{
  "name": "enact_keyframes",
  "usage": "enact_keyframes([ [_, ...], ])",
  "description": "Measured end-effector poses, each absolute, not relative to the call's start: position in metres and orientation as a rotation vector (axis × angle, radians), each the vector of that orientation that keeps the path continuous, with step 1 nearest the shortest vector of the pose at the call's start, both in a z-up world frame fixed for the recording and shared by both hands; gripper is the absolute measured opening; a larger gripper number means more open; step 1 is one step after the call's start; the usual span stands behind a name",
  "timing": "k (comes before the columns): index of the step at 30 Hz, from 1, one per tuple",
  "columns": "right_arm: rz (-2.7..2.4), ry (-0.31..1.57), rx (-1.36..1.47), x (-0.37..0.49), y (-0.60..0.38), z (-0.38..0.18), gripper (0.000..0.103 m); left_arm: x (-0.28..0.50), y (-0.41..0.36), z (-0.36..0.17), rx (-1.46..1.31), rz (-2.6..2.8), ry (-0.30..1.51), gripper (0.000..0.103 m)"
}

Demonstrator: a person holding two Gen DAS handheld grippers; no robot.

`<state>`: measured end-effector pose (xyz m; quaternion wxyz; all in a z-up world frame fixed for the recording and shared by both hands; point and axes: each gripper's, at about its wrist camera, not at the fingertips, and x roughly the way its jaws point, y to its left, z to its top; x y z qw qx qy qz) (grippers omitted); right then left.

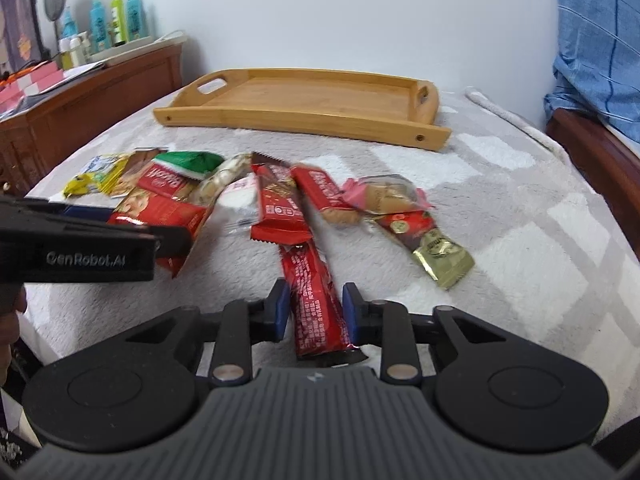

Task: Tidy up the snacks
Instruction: 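Grasp the red cashew pack with the left tool while the right tool grasps a red chocolate bar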

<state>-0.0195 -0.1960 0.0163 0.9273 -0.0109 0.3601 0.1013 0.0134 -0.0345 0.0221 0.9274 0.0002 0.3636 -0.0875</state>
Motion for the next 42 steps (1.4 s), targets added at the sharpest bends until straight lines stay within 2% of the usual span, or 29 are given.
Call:
enact_keyframes([
  [6,0.199,0.714,-0.08,-0.012,-0.186,0.018,0.056,0.01,-0.031,0.027,0.005,-0.17,0.74,0.071],
  [7,0.195,0.728,-0.084,-0.009,-0.185,0.017,0.041,0.009,-0.031,0.028,0.005,-0.169,0.738,0.071],
  [8,0.186,0.745,-0.084,-0.006,-0.185,0.016,0.031,0.009,-0.03,0.029,0.003,-0.168,0.736,0.071],
  [19,0.061,0.7,-0.112,-0.019,-0.197,0.033,0.02,0.011,-0.027,0.041,-0.006,-0.166,0.715,0.07],
  [24,0.049,0.729,-0.127,-0.017,-0.196,0.029,0.024,0.011,-0.027,0.042,-0.007,-0.173,0.707,0.07],
  [25,0.048,0.729,-0.117,-0.017,-0.196,0.029,0.031,0.01,-0.026,0.042,-0.008,-0.173,0.708,0.07],
  [26,0.047,0.724,-0.111,-0.017,-0.195,0.029,0.033,0.01,-0.026,0.043,-0.009,-0.174,0.708,0.07],
  [28,0.063,0.723,-0.108,-0.015,-0.194,0.029,0.047,0.009,-0.025,0.043,-0.011,-0.178,0.708,0.07],
  [29,0.072,0.731,-0.118,-0.012,-0.193,0.028,0.051,0.009,-0.025,0.043,-0.01,-0.177,0.71,0.07],
  [33,0.076,0.784,-0.144,0.001,-0.192,0.017,0.055,0.01,-0.022,0.044,-0.02,-0.178,0.709,0.07],
  [34,0.082,0.791,-0.119,0.003,-0.196,0.014,0.053,0.01,-0.022,0.044,-0.022,-0.178,0.708,0.07],
  [35,0.089,0.789,-0.088,0.003,-0.199,0.014,0.035,0.01,-0.021,0.045,-0.022,-0.179,0.708,0.07],
  [36,0.091,0.792,-0.07,0.003,-0.201,0.015,0.031,0.01,-0.021,0.045,-0.021,-0.179,0.71,0.068],
  [37,0.096,0.788,-0.063,0.0,-0.202,0.018,0.021,0.011,-0.021,0.045,-0.022,-0.183,0.712,0.058],
  [42,0.102,0.757,-0.047,-0.012,-0.2,0.03,0.016,0.013,-0.021,0.046,-0.026,-0.187,0.716,0.058],
])
